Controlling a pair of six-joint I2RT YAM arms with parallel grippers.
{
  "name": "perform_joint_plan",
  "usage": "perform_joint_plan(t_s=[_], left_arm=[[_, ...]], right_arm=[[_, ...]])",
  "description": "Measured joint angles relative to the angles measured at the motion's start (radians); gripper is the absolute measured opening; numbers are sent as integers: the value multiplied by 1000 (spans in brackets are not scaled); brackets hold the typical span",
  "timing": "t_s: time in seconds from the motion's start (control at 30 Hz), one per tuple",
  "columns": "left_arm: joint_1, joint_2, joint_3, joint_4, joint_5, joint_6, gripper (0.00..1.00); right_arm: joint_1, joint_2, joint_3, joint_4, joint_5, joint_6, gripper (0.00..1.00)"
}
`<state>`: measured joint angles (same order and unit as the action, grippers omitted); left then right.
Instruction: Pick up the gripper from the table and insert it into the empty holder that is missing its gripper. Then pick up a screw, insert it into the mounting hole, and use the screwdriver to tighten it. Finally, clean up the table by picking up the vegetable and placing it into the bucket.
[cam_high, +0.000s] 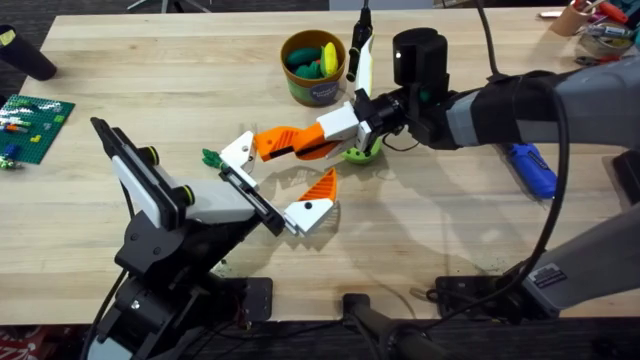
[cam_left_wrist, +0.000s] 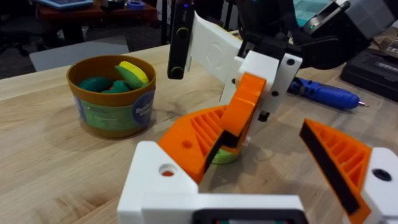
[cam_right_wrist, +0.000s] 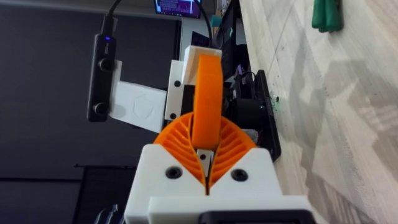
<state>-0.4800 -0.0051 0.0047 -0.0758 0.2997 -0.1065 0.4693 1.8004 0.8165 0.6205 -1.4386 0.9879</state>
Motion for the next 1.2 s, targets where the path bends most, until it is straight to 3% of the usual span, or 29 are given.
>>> perform_joint_plan(t_s=[0.4,0.67,1.2], left_arm=[[2,5,3,10,-9,-3,985],[2,5,3,11,-4,-3,986],[2,5,3,16,97,-3,986]], right_arm=[[-55,0,0,-18,13,5,19],[-74,0,-1,60,-85,-30,19],[-25,0,-2,-23,-81,-231,20]])
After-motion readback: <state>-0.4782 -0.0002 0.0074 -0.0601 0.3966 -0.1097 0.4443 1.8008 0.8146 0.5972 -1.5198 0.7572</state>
